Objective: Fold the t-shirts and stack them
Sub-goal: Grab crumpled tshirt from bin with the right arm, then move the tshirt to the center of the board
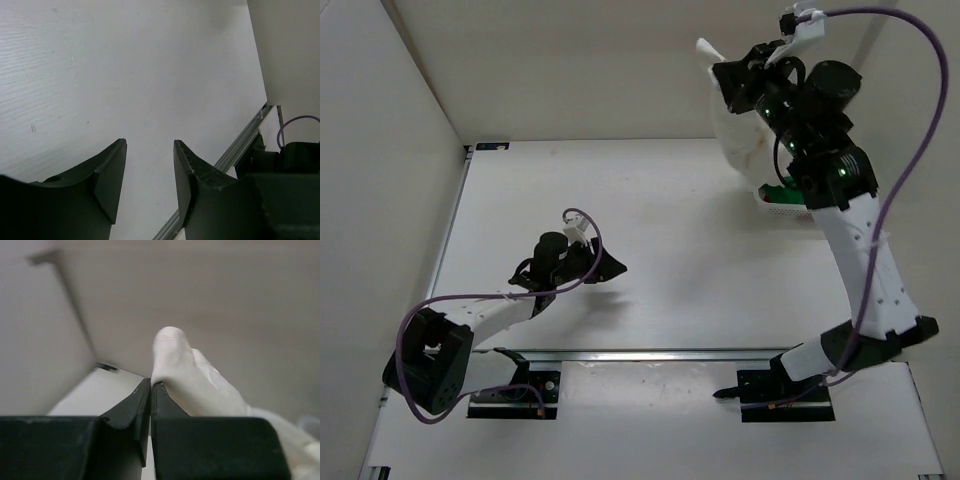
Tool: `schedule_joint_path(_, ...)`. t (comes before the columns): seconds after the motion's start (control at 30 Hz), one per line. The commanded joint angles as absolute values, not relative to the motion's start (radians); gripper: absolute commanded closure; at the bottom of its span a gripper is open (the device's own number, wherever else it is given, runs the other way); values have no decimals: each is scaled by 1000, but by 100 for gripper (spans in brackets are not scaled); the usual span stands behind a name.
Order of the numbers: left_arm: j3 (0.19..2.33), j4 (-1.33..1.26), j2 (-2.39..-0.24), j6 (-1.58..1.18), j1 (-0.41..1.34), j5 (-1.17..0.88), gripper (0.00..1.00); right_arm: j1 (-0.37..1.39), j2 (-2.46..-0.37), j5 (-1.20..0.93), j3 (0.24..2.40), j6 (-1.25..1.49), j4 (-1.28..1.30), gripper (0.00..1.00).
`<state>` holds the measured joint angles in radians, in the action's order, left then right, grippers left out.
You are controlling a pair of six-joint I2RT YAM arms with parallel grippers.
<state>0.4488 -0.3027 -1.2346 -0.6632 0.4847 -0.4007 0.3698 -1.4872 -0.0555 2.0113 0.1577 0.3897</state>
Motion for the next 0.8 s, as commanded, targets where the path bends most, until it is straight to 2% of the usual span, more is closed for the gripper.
schedule_joint_path(0.0, 482, -273, -1187, -672, 427, -414, 47, 497, -1395, -103, 2086, 83, 324, 100)
schedule_joint_path(0.13, 469, -232, -1138, -673, 335, -416, 47, 552, -1371, -178, 2108, 86, 279, 100)
schedule_joint_path(0.23, 443, -225, -1085, -692, 258, -417, 46, 445, -1358, -306, 2057, 184, 258, 100)
schedule_joint_path(0.27, 445, -222, -1063, -702, 235, -422, 45, 375, -1350, -366, 1983, 236, 226, 100)
schedule_joint_path(0.3, 421, -204, -1014, -700, 172, -417, 45, 247, -1312, -509, 1639, 397, 60, 100)
schedule_joint_path(0.43, 414, -170, -1011, -683, 152, -413, 45, 277, -1347, -476, 1444, 405, 23, 100)
schedule_joint_path(0.53, 408, -175, -1015, -686, 147, -397, 46, 318, -1403, -355, 1398, 342, 66, 100)
schedule_joint_path(0.6, 403, -175, -1006, -687, 155, -373, 46, 301, -1455, -279, 1385, 334, 95, 100)
schedule_joint_path(0.7, 403, -149, -996, -670, 173, -312, 46, 215, -1564, -311, 1402, 357, 89, 100)
schedule_joint_path(0.77, 417, -118, -1005, -660, 169, -301, 45, 167, -1659, -351, 1488, 370, 132, 100)
